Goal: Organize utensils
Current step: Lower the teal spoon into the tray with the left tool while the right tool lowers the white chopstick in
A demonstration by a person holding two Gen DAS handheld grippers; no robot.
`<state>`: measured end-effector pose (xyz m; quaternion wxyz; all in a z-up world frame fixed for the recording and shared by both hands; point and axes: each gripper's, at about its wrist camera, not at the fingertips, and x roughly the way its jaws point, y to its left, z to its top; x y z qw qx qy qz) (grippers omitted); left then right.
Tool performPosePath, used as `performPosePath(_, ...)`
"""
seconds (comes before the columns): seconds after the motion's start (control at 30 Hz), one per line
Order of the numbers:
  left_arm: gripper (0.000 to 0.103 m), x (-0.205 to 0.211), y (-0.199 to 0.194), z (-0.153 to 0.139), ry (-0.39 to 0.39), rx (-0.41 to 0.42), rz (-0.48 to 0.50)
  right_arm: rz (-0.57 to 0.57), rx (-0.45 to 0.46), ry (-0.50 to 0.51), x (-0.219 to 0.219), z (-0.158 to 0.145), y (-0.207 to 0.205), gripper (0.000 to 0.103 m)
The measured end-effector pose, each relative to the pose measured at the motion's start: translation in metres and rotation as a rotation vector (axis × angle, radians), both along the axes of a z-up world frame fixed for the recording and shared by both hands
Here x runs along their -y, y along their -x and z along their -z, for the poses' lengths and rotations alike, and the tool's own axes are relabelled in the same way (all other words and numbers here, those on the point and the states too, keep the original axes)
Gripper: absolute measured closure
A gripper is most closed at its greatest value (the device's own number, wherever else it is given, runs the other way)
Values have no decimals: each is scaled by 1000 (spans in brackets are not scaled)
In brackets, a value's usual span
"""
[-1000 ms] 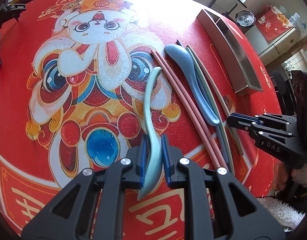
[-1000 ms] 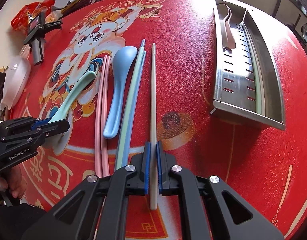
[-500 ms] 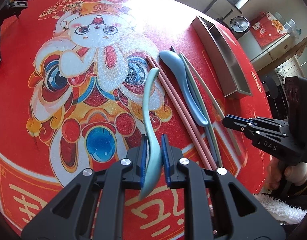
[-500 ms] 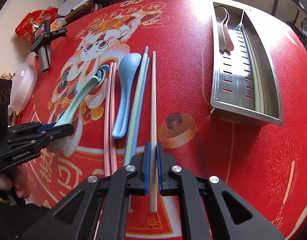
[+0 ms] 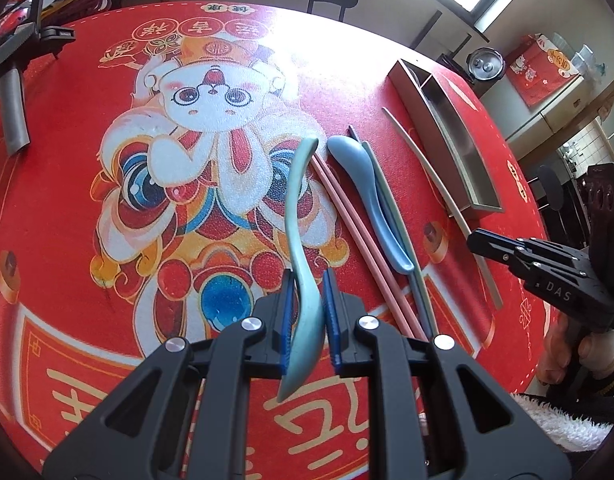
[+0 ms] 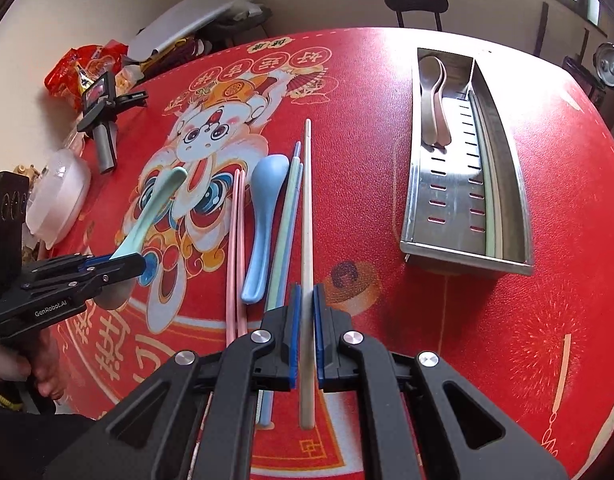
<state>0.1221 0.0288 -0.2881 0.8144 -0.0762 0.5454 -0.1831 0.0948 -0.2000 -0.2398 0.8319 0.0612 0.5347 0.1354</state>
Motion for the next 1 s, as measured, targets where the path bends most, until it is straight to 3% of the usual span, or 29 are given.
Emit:
performPosePath(0.47,85,26,-32,-32,51,6,35,144,71,-53,43,-27,-11,97)
performPosePath(0.77,85,110,-90,-47,86,-5,137,285,31,-24,95,-25,-51,97)
performPosePath(1.0,85,184,-140,-33,145,-106,162,319,-28,-3,113,-9,-82,97)
